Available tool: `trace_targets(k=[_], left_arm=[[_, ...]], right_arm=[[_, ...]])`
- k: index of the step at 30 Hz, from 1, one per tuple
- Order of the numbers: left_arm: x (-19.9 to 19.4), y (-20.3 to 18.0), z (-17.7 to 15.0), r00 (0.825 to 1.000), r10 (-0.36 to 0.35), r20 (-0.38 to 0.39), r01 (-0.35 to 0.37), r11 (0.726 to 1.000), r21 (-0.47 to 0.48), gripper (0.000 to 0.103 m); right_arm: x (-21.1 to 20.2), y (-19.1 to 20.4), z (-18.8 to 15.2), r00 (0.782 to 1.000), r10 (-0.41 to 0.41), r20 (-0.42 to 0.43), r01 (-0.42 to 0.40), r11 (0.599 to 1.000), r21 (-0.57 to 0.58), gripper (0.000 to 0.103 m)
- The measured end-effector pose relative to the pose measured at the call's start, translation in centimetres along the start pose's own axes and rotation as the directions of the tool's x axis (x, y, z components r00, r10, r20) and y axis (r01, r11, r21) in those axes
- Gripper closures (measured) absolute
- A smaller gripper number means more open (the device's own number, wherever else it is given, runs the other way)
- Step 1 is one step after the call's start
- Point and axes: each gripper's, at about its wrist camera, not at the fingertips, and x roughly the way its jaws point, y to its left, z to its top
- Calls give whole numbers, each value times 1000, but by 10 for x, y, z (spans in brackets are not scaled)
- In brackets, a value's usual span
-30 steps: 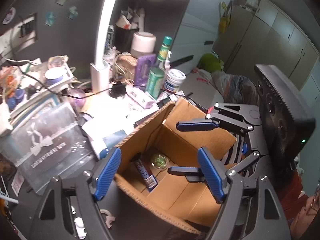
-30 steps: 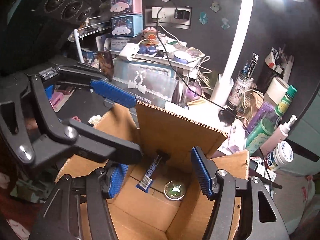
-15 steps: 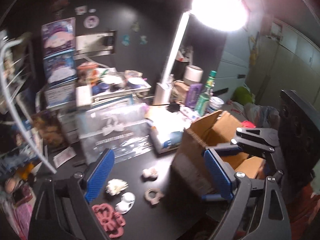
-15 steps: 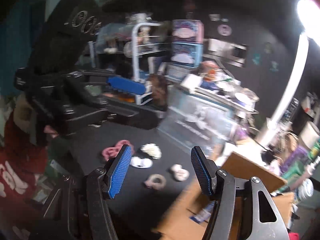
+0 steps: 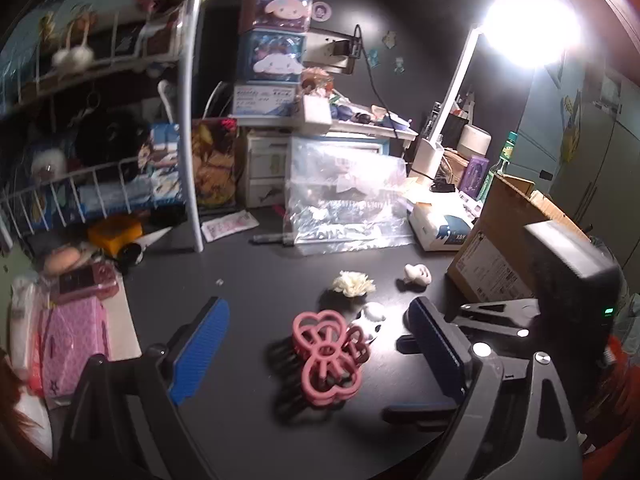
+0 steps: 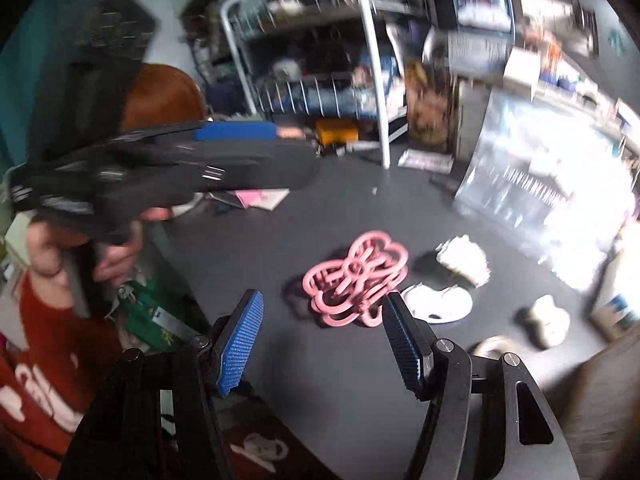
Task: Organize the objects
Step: 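Move the right gripper back to the desk and grasp the pink bow clip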
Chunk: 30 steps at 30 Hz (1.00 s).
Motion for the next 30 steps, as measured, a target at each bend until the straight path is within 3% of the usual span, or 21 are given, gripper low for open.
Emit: trace_targets(k=[4, 6, 10, 21, 26, 30], left_arm=[[1, 14, -14, 1000, -14, -8, 13, 999, -31, 13], [1, 18, -19, 1000, -6, -11, 5, 999, -31, 13], [3, 29, -25, 1000, -15, -15, 14, 999, -47, 13], [25, 44, -38, 996, -39, -78, 34, 997, -68, 13], [33, 44, -41, 993, -58, -103, 50, 996, -71, 13], [41, 41, -41, 988, -96, -120, 87, 993, -75, 13]], right_arm=[[38, -3, -9, 1000, -27, -2, 28, 999, 42, 34], [51, -6, -8, 999, -43, -4, 44, 997, 60, 33], [63, -11, -2, 997, -80, -4, 80, 995, 56, 23], [87, -8, 16, 983, -174, -53, 172, 984, -36, 23], [87, -3, 18, 975, -217, -46, 212, 973, -96, 41], [79, -1, 16, 980, -198, -25, 194, 975, -104, 42]])
